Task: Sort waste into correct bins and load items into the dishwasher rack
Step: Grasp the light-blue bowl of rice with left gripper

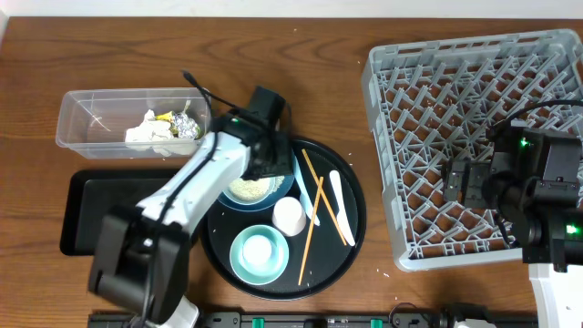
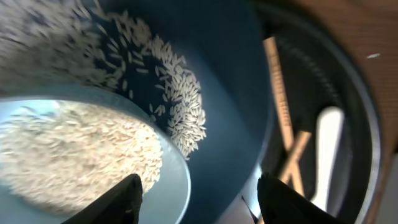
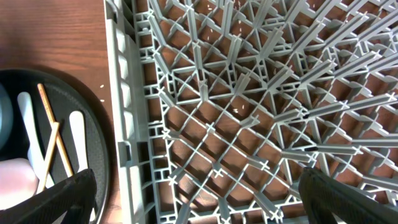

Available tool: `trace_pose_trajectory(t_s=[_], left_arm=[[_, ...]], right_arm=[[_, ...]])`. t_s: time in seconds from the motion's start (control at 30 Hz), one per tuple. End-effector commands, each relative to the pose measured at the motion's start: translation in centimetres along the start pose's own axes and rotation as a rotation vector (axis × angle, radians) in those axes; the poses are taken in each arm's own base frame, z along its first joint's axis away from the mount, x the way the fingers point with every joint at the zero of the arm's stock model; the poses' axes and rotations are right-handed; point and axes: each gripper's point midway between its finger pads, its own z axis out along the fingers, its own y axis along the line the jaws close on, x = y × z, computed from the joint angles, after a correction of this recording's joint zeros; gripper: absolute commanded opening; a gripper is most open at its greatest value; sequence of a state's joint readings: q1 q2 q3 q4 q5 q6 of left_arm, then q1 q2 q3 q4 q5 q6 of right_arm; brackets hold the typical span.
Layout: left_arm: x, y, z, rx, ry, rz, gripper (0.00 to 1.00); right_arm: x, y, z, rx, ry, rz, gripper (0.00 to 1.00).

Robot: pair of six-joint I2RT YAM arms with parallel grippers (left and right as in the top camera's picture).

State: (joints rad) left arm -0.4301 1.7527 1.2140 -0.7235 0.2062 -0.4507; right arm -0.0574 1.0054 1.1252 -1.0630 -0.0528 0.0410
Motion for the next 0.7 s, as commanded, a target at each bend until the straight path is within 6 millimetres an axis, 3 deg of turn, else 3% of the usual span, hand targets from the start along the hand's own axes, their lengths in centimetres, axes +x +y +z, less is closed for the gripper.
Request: trace_pose_trajectory(t_s=[0.0,0.13,0.4,0.67], left_arm=[[0.5,0.9,1.5,-0.042,0.027,-0.037,0.58],[0.0,1.9,1.6,-0.105,-0.007,-0.044,0.40],[-0.3,2.3,1.7,-0.149,-0.034,-0.032,0.39],[0.5,1.6,2.7,-0.158,-0.011,0.002,0.39]], right_arm=[[-0.4,0.3,-0.5,-0.011,-0.017,-0.001,0.99],[-0.4,0.3,-0.5,-0.011,-0.017,-0.001,0.99],[-0.4,0.3,-0.5,-0.011,-0.017,0.003,0.99],[-0.4,0.3,-0.5,-0.012,-0.017,0.003,0.99]])
